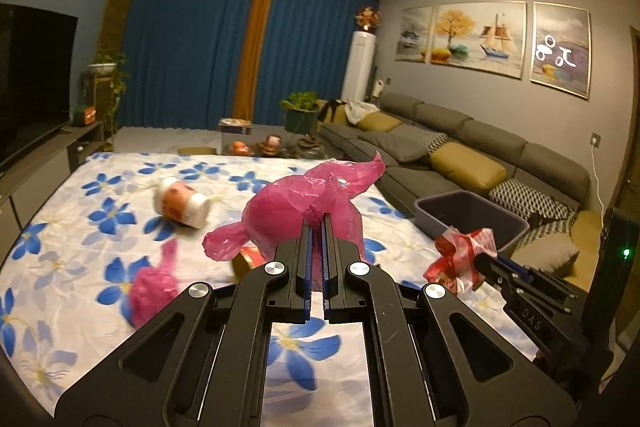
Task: Collect trash
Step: 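Lift the wrapper and pink bag and carry both over the grey bin, then open the right gripper to drop the wrapper while the left drops the pink bag into the bin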
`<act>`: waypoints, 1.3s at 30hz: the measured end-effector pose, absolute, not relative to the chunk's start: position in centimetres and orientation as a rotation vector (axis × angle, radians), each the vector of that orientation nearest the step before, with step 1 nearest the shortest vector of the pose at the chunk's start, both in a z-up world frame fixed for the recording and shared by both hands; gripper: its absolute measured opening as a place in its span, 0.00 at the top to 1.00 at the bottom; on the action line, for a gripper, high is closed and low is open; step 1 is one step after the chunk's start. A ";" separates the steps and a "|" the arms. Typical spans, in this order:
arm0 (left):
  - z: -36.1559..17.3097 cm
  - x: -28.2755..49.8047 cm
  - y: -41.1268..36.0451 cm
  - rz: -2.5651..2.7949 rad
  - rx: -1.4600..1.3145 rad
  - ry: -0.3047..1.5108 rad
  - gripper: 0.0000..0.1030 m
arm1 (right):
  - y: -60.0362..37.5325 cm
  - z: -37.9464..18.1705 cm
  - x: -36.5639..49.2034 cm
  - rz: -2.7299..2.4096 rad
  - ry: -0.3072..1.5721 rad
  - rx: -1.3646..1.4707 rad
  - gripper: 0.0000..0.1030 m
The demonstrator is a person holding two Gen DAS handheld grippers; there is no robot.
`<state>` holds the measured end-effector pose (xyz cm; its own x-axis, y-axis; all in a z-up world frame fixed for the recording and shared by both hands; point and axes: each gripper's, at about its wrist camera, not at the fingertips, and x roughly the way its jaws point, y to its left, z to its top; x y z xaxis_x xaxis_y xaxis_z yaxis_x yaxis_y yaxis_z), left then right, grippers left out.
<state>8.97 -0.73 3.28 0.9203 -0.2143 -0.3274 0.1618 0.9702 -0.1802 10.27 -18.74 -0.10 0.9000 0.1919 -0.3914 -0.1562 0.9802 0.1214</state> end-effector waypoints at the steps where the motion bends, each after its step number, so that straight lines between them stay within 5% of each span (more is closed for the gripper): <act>1: 3.1 9.3 -1.2 -0.205 -0.149 0.359 0.97 | -19.0 0.0 10.4 0.176 0.412 0.088 0.84; 39: 3.9 23.2 -21.4 -0.553 -0.049 0.354 0.97 | -32.1 3.4 18.4 -0.146 0.313 0.058 0.84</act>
